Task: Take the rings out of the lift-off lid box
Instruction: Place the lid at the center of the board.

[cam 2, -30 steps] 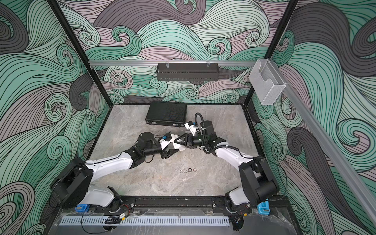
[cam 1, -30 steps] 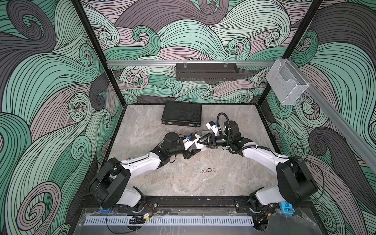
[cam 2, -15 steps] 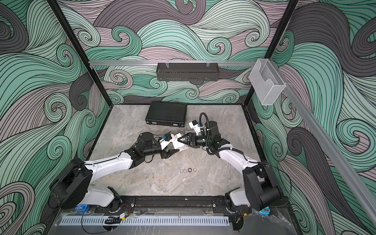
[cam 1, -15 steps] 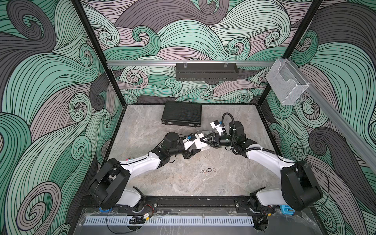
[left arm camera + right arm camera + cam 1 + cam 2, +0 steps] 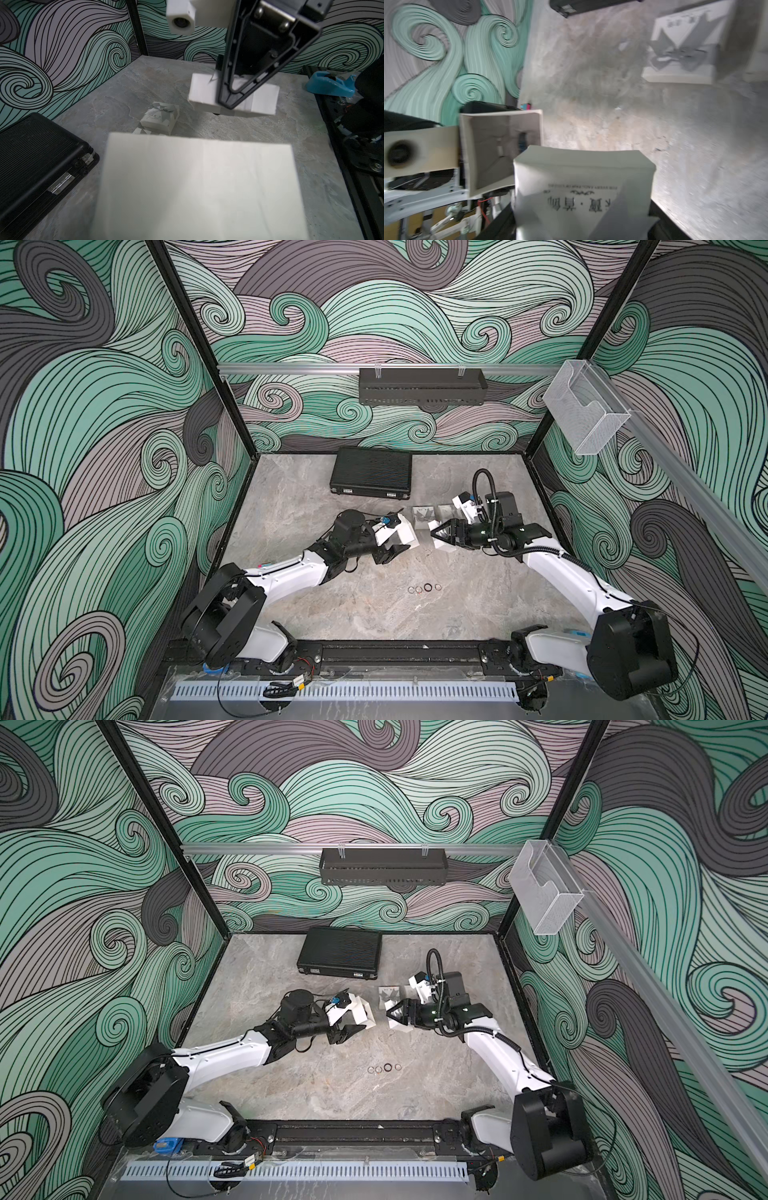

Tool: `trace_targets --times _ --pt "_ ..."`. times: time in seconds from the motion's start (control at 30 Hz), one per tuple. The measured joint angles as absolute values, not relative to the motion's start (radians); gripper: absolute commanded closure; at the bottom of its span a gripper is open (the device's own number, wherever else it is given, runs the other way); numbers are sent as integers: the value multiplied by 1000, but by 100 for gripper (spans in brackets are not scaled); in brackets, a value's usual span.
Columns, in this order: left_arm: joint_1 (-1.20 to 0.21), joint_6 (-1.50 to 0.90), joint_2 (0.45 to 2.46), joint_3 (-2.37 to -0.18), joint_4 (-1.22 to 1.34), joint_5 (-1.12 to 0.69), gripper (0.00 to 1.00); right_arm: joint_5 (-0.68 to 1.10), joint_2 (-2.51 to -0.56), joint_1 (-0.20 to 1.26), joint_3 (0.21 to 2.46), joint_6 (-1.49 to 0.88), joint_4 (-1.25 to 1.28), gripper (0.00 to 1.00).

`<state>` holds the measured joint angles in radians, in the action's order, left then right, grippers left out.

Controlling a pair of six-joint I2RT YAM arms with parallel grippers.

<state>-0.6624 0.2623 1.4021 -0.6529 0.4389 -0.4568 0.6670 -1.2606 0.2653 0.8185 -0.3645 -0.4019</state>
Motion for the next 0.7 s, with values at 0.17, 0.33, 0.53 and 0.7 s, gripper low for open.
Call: trace_targets --times 0.17,0.33,0.53,0.7 --pt "-662 261 1402 -655 432 -457 35 463 -1287 269 789 -309 -465 26" --pt "-662 257 1402 -671 419 -463 35 292 -1361 299 767 -294 -466 26" --pt "-662 250 1402 -679 418 -474 35 155 -1440 374 779 -292 -454 26" --pt "-662 250 1402 -679 417 -477 35 52 -1509 418 791 -311 -442 25"
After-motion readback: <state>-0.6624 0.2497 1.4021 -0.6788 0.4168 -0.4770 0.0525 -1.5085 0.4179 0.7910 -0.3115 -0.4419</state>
